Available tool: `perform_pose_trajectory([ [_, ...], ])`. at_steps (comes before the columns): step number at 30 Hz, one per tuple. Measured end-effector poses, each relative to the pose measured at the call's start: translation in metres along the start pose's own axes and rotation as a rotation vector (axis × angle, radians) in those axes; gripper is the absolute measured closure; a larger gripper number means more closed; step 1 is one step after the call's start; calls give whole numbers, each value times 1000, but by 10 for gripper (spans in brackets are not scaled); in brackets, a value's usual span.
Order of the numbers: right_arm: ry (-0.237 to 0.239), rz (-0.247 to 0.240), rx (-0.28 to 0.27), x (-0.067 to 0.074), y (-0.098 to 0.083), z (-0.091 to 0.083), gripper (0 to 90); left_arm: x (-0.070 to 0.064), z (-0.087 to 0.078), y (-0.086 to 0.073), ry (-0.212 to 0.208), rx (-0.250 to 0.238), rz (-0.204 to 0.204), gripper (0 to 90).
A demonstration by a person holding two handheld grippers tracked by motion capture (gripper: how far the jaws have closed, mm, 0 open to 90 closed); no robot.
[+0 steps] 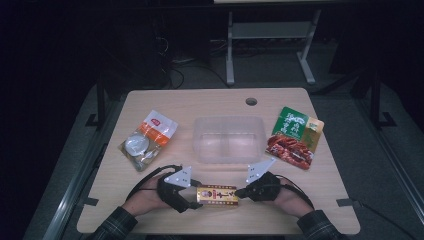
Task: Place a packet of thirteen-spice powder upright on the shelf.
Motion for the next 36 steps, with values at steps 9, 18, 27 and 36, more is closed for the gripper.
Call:
perform_pose_trajectory([
  [9,-4,14,1,-2,1,2,898,3,-8,6,2,-56,8,316],
  [18,1,29,-12,-4,2,4,898,5,-13,15,8,-128,19,314],
  [27,19,28,-19,-8,6,10,897,7,-17,26,7,-221,17,311],
  [36,5,31,-17,-8,12,14,898,11,-15,44,-3,-296,36,312],
])
Point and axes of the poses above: each handheld gripper's, and its own axes: z roughly forward along the jaws, y roughly out of its top, x roughly to its left, the point moved 1 cm from there along z, roughly forward along the jaws, and after that the axes turned 5 degrees about y, right-handed, at the moved point
